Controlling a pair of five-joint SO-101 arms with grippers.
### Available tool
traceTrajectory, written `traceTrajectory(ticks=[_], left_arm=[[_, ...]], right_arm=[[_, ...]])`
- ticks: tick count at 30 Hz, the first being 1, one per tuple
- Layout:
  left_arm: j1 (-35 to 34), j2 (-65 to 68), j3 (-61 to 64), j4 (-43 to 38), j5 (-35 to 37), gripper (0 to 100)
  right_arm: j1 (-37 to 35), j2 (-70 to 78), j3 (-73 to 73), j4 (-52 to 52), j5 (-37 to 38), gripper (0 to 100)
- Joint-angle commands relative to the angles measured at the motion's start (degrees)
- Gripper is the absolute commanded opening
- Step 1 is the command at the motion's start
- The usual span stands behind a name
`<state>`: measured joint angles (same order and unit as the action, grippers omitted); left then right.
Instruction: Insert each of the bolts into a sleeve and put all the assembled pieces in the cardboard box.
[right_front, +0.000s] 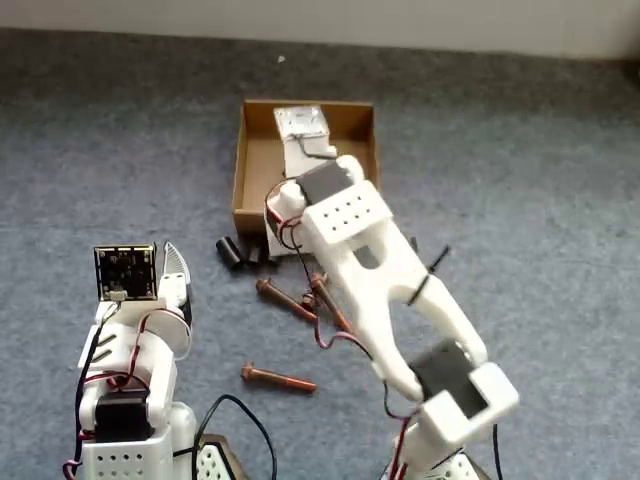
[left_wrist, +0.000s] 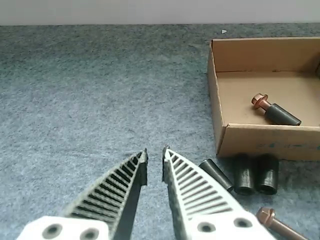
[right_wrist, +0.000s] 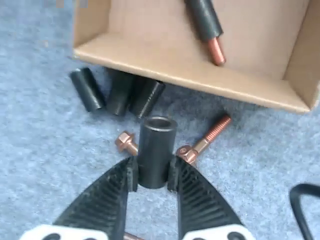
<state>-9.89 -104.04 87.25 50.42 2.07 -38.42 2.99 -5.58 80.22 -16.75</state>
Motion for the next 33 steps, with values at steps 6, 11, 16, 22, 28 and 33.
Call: traceTrajectory(ticks=[6, 11, 16, 22, 28, 33], left_arm=[[-0.40, -0.13, -3.30, 0.18, -0.26, 8], [-0.40, 0.04, -6.29, 0.18, -0.26, 8], [0.84, 0.22, -12.35, 2.55, -2.90, 8], [9.36, 0.22, -19.91, 12.04, -7.56, 8], [13.76, 6.20, -22.64, 13.36, -7.56, 8], [16.48, 26.59, -29.93, 13.36, -7.56, 8]], right_arm=[[3.82, -18.86, 6.90, -0.13, 0.62, 0.5], [11.82, -25.80, 17.27, -2.51, 0.62, 0.5], [18.68, -33.10, 33.10, -15.78, 0.26, 0.5], [23.69, -34.77, 48.75, -34.07, 0.09, 0.5], [27.21, -34.68, 53.76, -43.38, -5.71, 0.5], [27.30, -34.68, 54.02, -43.47, -5.89, 0.5]])
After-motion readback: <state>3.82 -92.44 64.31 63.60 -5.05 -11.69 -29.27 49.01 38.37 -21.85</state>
